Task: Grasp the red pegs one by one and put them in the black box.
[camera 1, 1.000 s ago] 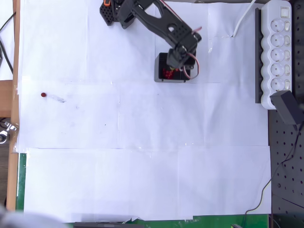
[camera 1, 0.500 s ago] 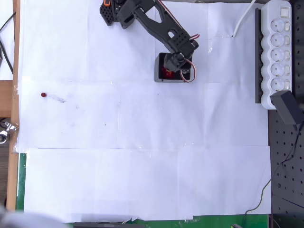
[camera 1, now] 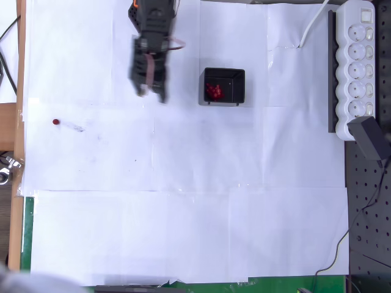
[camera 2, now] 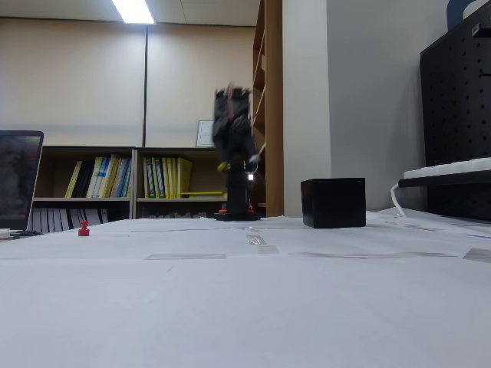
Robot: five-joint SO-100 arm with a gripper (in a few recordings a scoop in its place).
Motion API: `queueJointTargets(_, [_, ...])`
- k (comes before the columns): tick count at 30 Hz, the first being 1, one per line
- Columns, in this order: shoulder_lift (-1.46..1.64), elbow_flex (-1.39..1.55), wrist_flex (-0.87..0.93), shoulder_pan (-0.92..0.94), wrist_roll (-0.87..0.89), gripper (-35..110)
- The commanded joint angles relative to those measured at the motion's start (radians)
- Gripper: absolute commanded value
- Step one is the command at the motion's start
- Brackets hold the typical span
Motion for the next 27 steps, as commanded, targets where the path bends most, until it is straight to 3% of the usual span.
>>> queueJointTargets(1, [0.104, -0.137, -0.655, 0.193, 0.046, 24])
queueJointTargets(6, [0.380, -0.158, -0.956, 0.310, 0.089, 23])
queueJointTargets(13, [0.687, 0.037, -1.025, 0.353, 0.071, 22])
queueJointTargets(27, [1.009, 0.483, -0.874, 0.373, 0.041, 19])
